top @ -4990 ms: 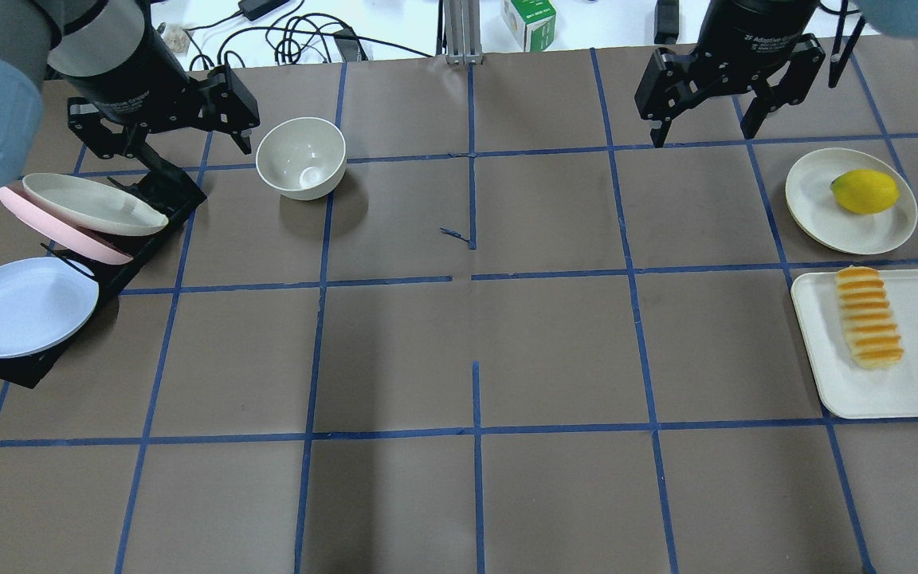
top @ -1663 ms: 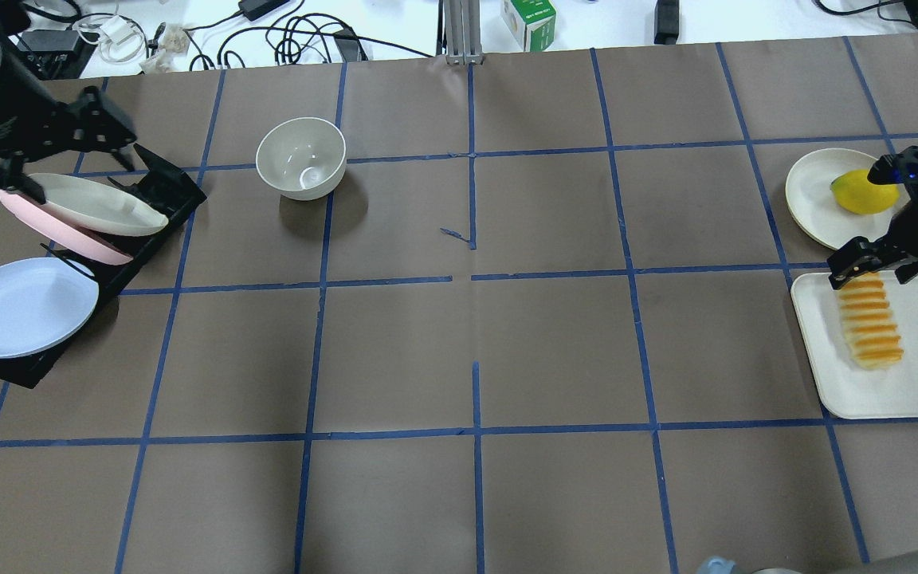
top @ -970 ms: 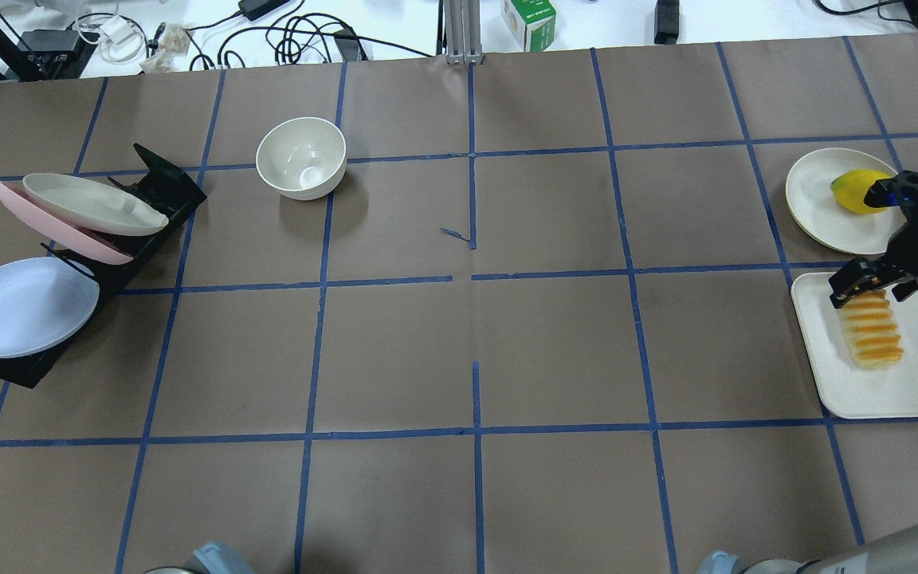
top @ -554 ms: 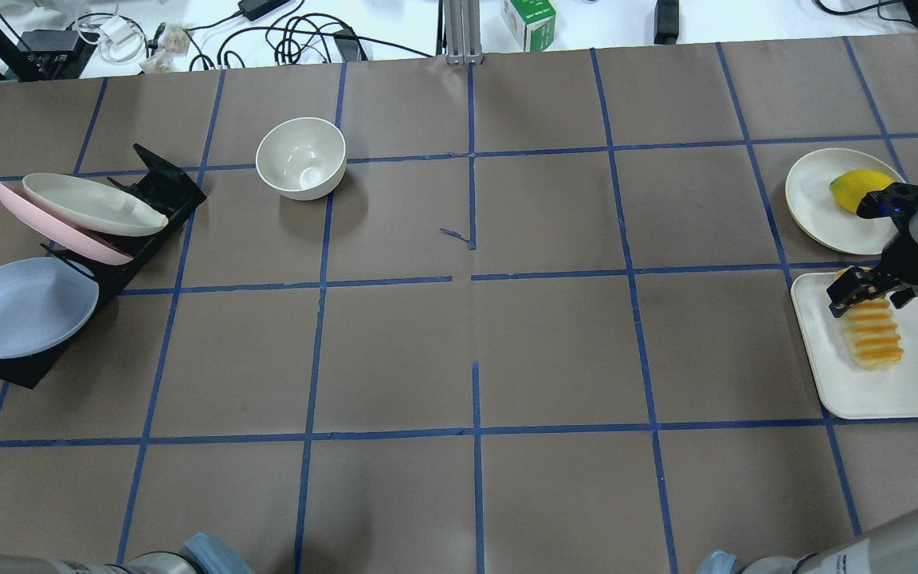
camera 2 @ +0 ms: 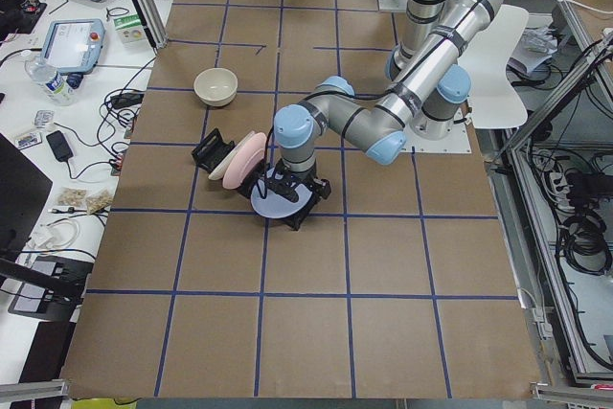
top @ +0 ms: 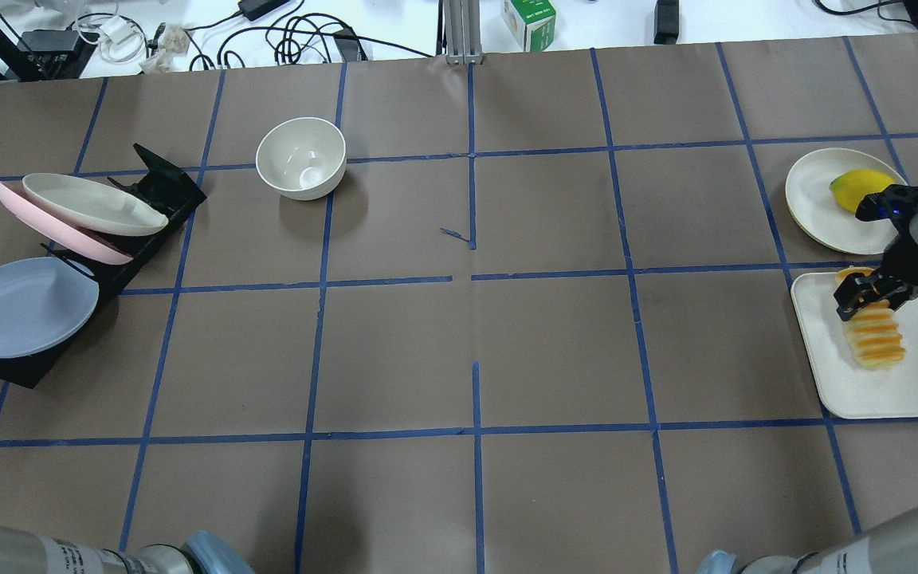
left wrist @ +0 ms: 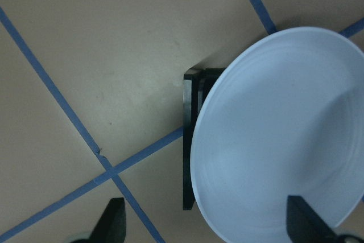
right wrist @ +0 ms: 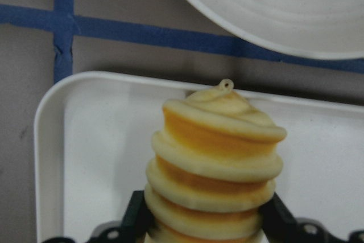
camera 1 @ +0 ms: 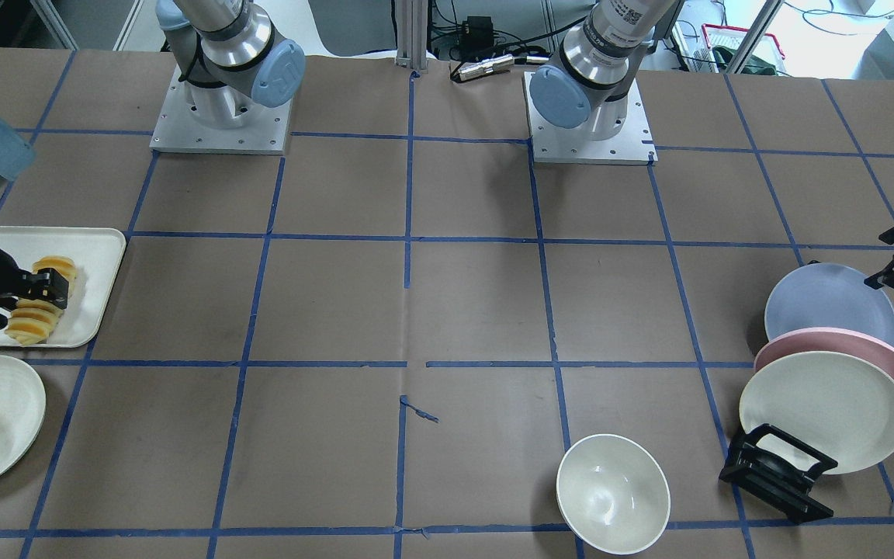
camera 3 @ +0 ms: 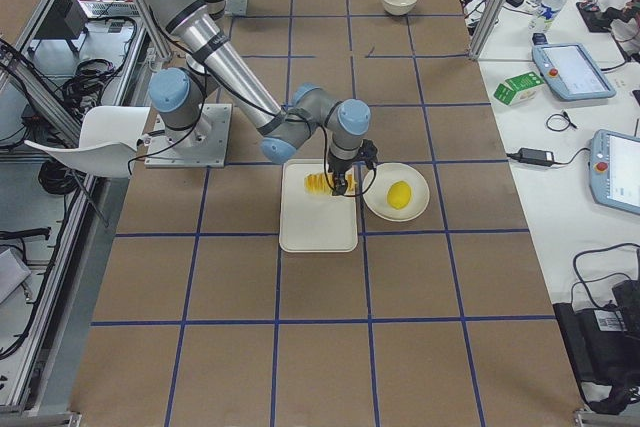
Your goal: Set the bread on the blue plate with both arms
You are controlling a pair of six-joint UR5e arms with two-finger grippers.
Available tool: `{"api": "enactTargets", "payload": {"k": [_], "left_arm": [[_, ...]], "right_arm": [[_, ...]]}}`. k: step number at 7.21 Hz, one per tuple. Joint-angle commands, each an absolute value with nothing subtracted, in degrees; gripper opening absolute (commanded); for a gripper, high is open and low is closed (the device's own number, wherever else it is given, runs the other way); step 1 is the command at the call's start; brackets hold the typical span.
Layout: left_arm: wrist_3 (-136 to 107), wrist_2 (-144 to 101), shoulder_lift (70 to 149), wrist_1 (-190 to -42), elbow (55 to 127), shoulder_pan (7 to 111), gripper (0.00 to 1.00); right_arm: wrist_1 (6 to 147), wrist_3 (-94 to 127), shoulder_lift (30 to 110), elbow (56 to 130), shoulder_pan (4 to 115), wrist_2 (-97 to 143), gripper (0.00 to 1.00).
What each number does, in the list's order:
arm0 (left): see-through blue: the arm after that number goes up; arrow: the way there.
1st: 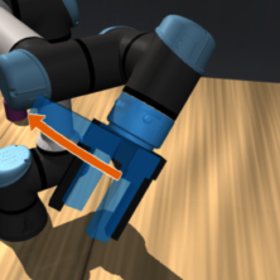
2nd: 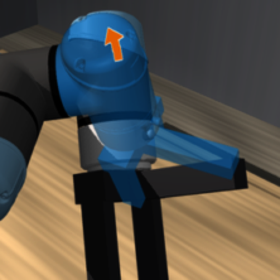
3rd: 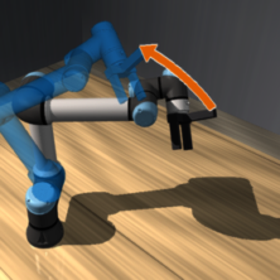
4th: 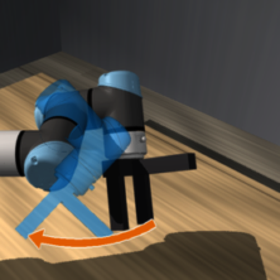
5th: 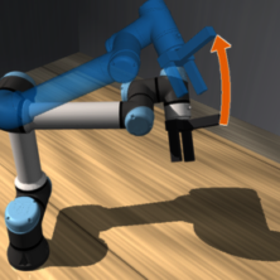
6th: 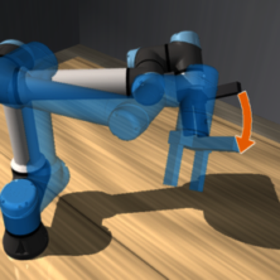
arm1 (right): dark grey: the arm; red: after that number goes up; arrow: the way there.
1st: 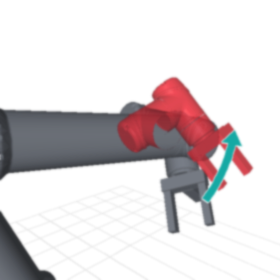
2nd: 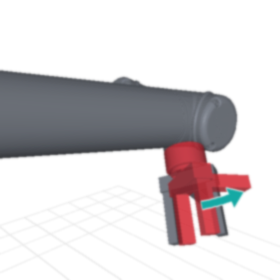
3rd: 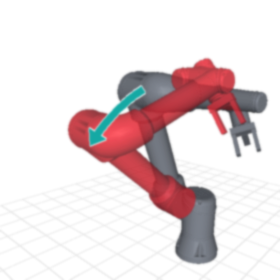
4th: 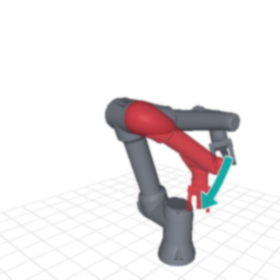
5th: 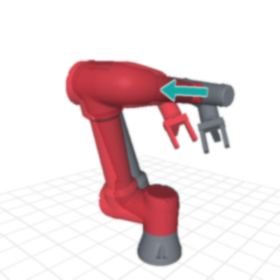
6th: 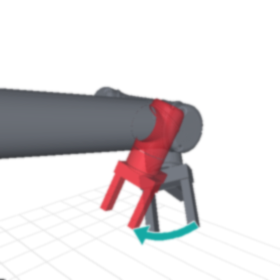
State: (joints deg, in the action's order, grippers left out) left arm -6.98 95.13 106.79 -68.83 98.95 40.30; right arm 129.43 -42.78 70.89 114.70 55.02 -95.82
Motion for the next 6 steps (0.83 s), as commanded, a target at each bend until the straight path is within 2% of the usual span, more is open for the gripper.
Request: {"api": "enactTargets", "payload": {"k": [1,3,4,5,6], "left_arm": [[-6.07,96.58,109.76,-66.46,99.05,40.17,0.99],[-5.89,99.13,111.53,-65.4,98.79,40.17,0.87],[-6.06,99.05,111.71,-65.22,98.88,40.17,0.71],[-6.33,98.01,111.62,-65.13,98.79,40.08,0.38],[-5.98,96.08,111.53,-65.13,98.88,39.99,0.23]], "right_arm": [[129.2,-43.76,72.5,114.44,55.11,-96.15,0.02],[123.7,-45.17,78.89,114.09,55.46,-95.98,0.0],[122.97,-45.09,80.75,113.65,56.16,-95.54,0.0],[122.44,-45.26,81.03,112.95,56.51,-94.84,0.0],[118.6,-45.26,81.73,111.29,56.77,-93.44,0.0]]}}
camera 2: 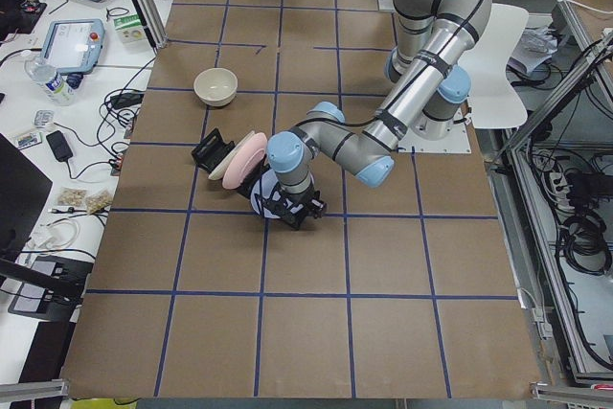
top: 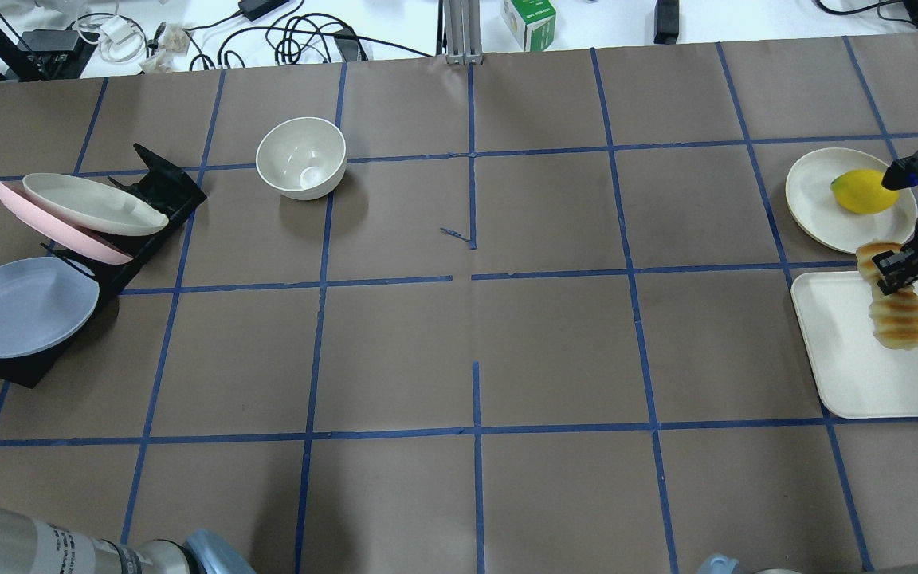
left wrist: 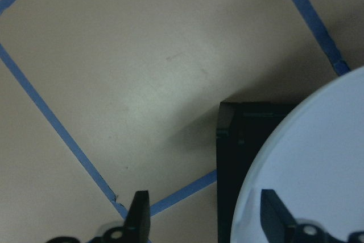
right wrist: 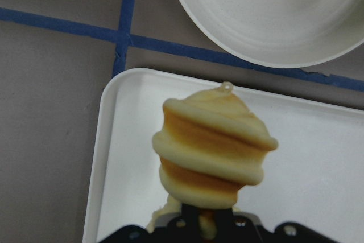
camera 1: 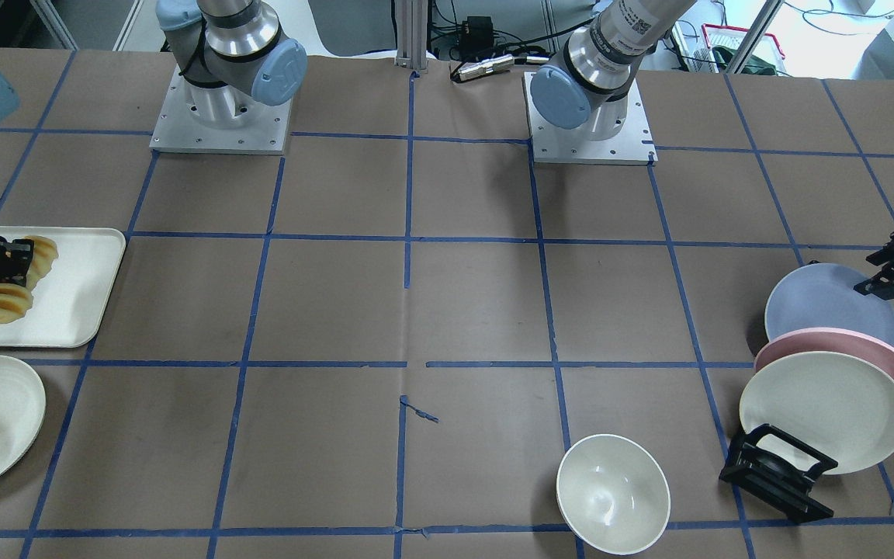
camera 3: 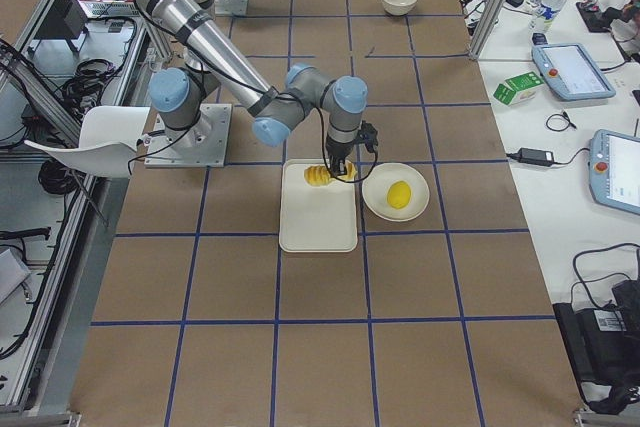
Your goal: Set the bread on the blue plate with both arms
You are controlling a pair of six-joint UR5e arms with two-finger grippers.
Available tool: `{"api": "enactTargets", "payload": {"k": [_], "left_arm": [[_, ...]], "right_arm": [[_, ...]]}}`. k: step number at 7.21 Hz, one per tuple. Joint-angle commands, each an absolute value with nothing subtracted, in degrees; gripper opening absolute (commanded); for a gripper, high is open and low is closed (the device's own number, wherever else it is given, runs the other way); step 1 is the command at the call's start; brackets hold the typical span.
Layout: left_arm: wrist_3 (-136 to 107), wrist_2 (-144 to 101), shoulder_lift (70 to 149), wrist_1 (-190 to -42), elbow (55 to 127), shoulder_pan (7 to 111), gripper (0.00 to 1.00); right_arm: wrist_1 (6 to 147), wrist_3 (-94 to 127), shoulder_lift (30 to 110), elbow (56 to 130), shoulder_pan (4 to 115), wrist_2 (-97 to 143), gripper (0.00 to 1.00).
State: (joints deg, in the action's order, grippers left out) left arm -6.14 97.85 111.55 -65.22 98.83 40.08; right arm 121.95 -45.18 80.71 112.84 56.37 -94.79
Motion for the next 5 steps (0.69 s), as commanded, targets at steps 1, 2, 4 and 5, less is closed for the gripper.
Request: {"api": "enactTargets", "payload": {"k": [1,2,4,5], "left_arm": [[-5.89,95.98,111.45,-65.13,98.96,39.99,0.11],[-5.71,95.98,110.92,-65.13,98.96,39.99,0.01],[-4.31,96.24,110.05,-65.56,97.91,39.99,0.0],[-4.22,96.24,108.65,-65.91,97.65,40.16,0.0]], "right_arm": [[114.82,-44.83,82.52,108.49,58.17,-93.25,0.0],[107.82,-44.13,83.4,104.72,61.05,-93.08,0.0],[100.64,-37.89,86.22,98.73,66.07,-90.35,0.0],[100.2,-37.27,86.39,98.44,66.7,-89.66,0.0]]}}
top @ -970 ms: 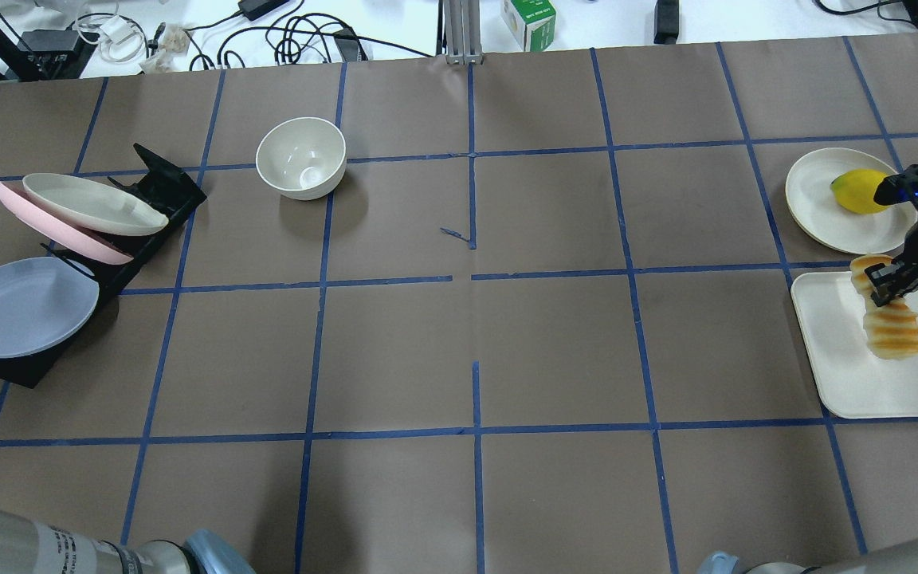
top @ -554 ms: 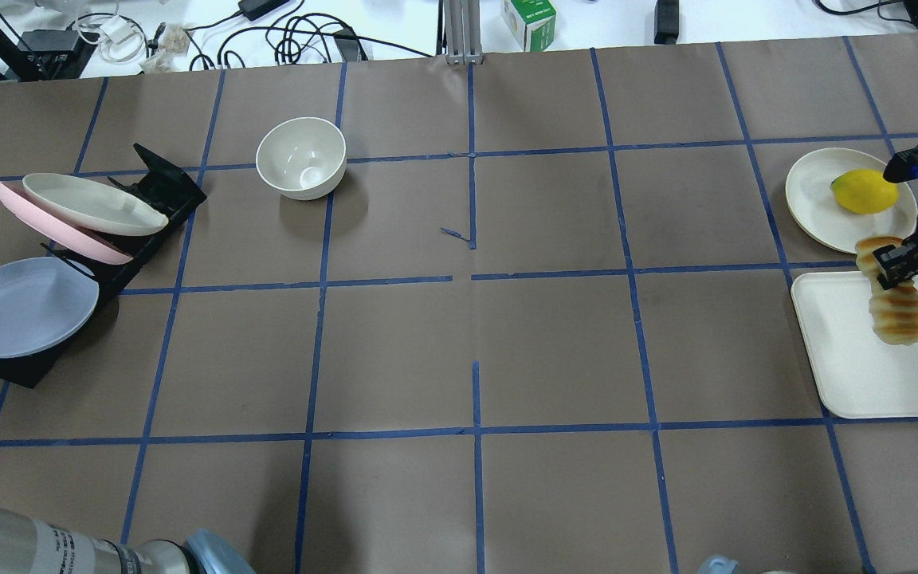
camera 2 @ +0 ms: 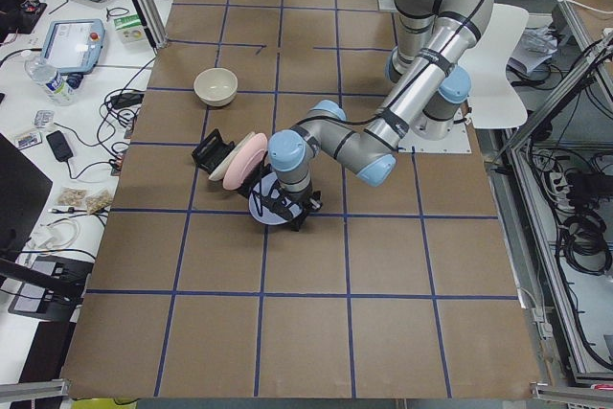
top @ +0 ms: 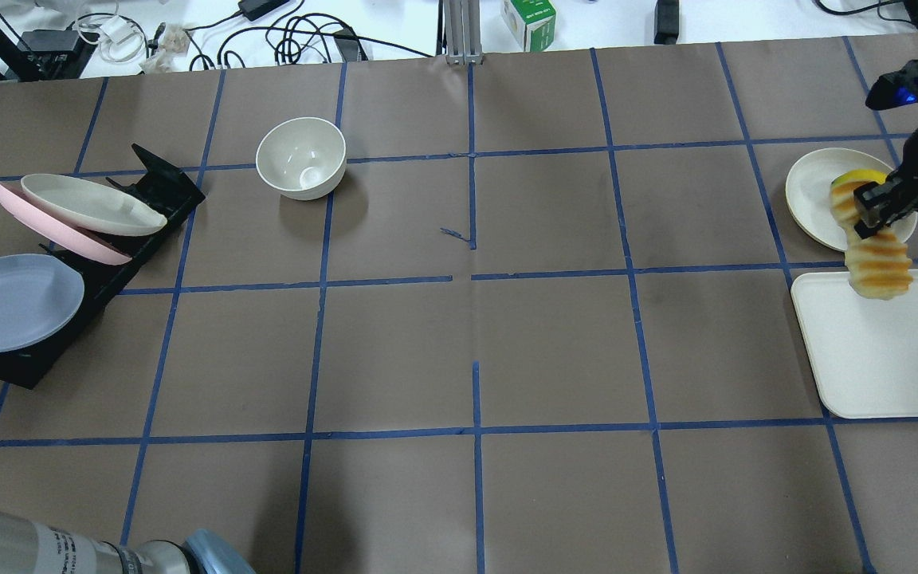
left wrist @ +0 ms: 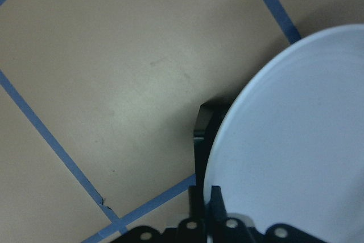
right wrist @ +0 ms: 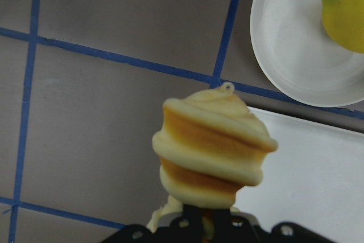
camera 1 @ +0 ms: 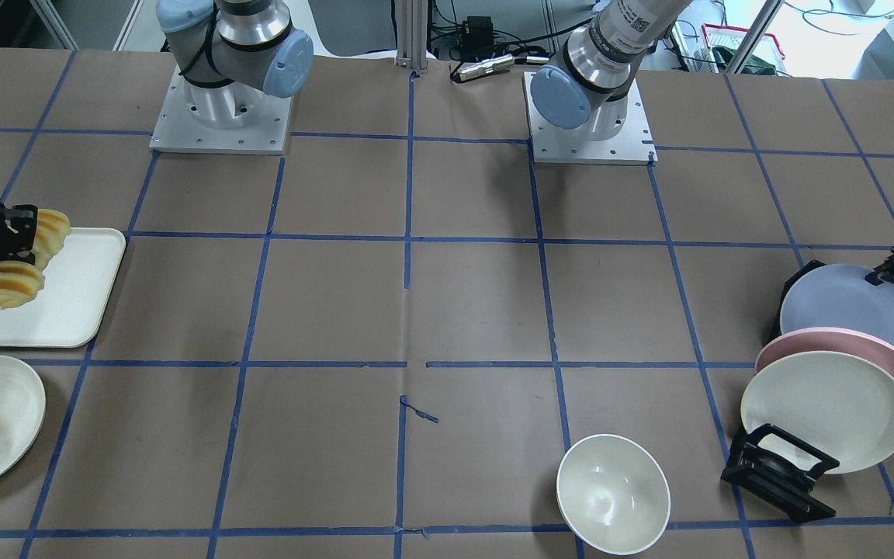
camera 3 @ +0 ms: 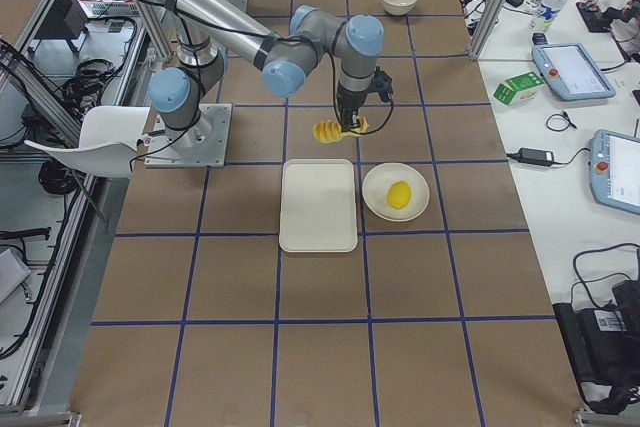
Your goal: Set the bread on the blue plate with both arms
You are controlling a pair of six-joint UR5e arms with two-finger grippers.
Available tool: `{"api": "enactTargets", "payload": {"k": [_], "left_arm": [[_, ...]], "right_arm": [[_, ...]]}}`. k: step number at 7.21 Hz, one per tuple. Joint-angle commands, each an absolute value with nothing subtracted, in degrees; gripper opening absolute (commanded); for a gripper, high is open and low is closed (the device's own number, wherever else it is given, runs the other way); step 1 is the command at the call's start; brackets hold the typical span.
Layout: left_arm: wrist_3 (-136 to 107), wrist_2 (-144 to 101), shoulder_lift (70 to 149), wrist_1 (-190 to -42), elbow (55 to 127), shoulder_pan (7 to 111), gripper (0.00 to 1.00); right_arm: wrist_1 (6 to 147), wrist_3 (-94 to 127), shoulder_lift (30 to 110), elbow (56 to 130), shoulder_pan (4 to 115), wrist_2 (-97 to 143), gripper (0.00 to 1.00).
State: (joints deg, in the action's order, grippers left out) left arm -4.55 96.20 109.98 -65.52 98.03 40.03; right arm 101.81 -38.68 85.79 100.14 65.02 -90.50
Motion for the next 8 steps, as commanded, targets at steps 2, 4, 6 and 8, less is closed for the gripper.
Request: {"api": "enactTargets", "payload": {"k": [2,4,6,8], "left_arm": [[-3.78,96.41,104.53,-71.94,96.86,39.99,0.0],[-3.87,96.94,98.91,-81.42,93.53,40.17,0.0],[-3.69,96.77,94.15,-91.53,89.84,40.78,0.0],[-2.47,93.63,90.55,-97.2,87.89,46.37,0.0]], "right_arm": [[98.36,-28.98,86.83,98.09,72.73,-89.56,0.0],[98.44,-22.28,88.41,97.82,79.33,-89.56,0.0],[98.7,-18.9,88.16,97.73,81.82,-90.17,0.0],[98.79,-18.9,88.42,97.82,82.09,-89.3,0.0]]}}
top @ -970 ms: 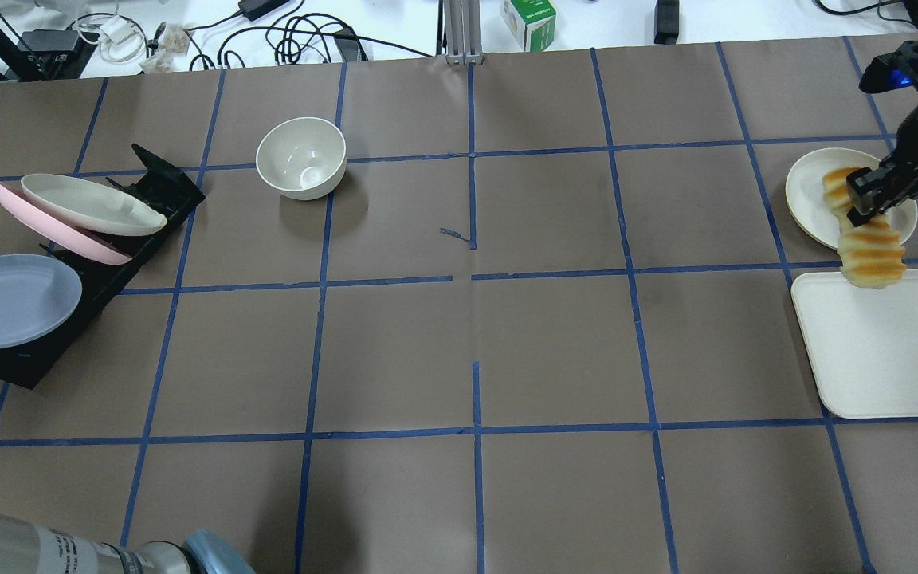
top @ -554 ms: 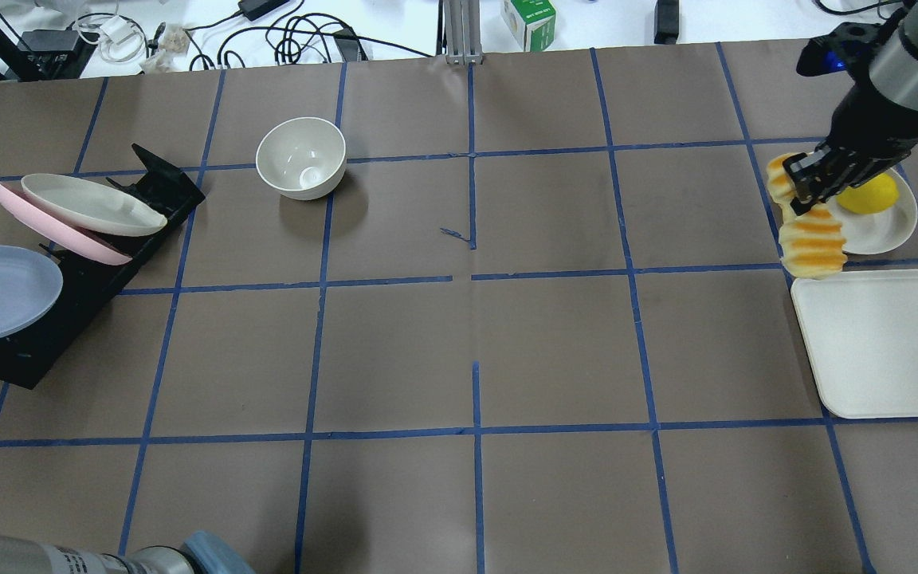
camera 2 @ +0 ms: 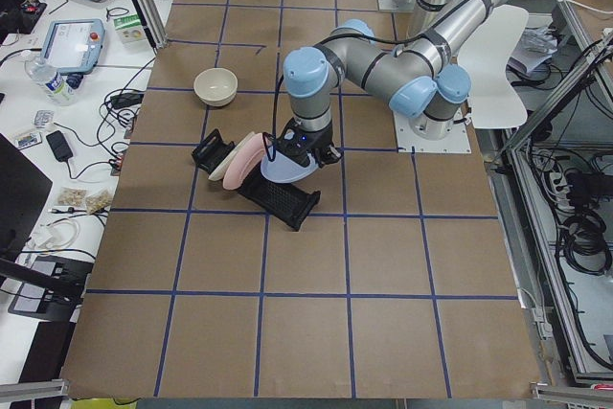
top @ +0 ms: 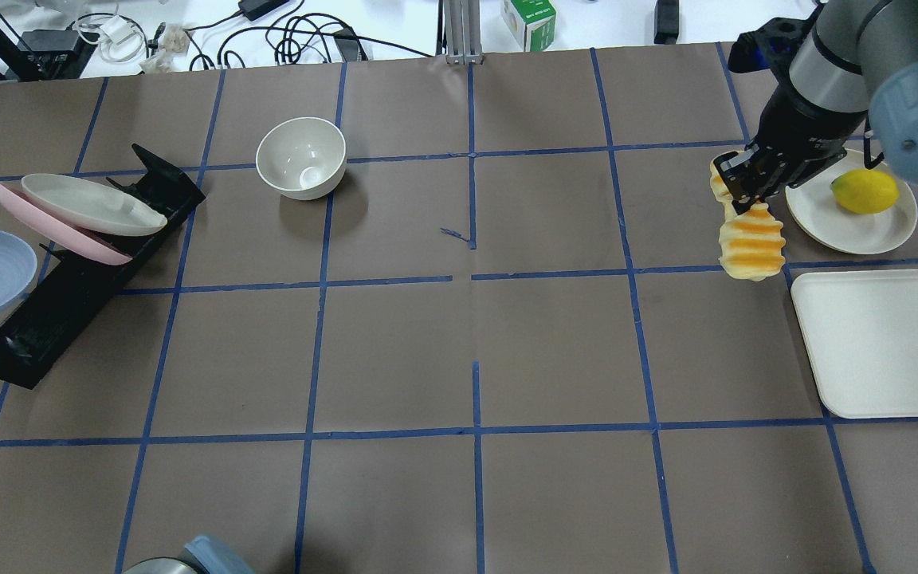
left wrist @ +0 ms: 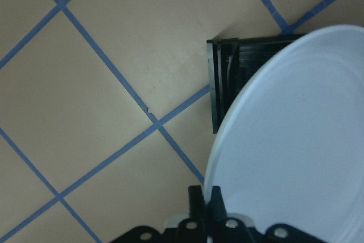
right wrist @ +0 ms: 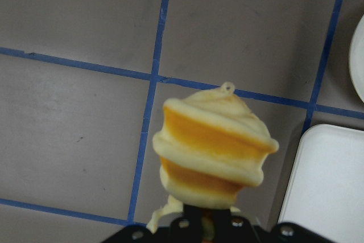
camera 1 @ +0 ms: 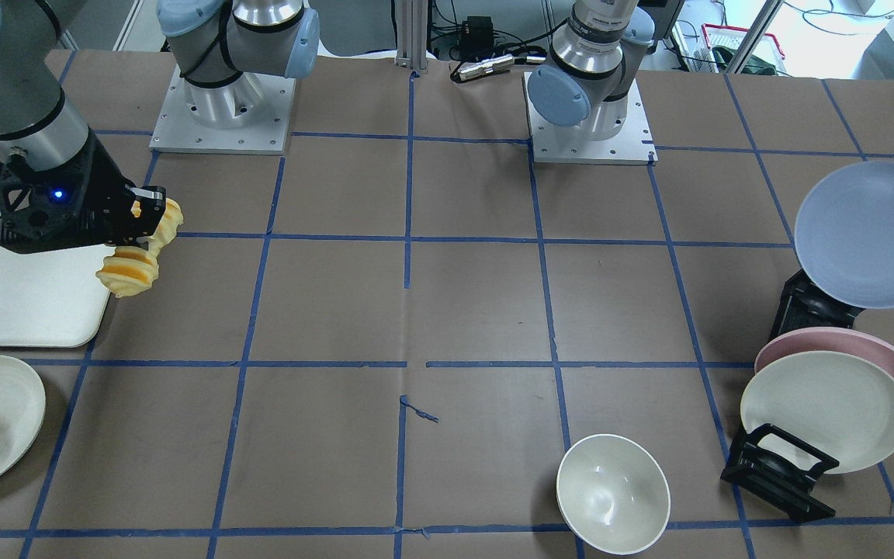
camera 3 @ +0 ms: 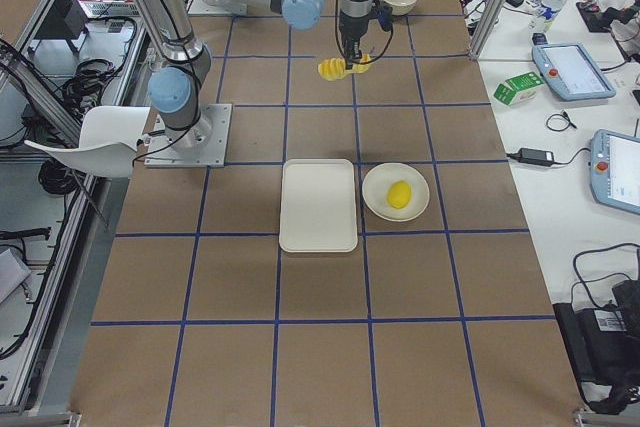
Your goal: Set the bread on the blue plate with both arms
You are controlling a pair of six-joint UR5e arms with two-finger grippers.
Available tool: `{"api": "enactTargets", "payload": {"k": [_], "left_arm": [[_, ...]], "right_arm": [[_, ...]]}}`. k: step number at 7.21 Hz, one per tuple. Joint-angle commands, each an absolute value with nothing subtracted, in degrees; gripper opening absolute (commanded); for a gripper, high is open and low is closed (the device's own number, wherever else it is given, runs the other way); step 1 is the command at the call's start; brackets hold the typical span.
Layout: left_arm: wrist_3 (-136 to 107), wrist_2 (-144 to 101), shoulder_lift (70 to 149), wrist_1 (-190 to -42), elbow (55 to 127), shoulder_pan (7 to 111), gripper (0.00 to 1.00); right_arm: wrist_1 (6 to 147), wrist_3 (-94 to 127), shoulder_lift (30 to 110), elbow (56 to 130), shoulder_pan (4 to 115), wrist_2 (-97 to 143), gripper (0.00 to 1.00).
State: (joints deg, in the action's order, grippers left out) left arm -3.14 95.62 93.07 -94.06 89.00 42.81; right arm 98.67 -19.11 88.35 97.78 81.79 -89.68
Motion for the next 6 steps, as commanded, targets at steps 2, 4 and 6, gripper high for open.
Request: {"api": "enactTargets", "payload": {"k": [2,4,6], "left_arm": [[-0.89,83.14,87.9,-97.29,88.85,55.49,0.0],[-8.12,82.44,89.2,-94.85,88.94,69.79,0.0],[-15.8,79.4,94.45,-76.92,94.44,81.08,0.0]], "right_arm": [[98.35,-18.9,88.5,98.08,82.26,-87.82,0.0],[98.61,-17.94,88.42,98.09,83.84,-87.01,0.0],[98.61,-17.84,88.33,98.7,84.11,-86.92,0.0]]}}
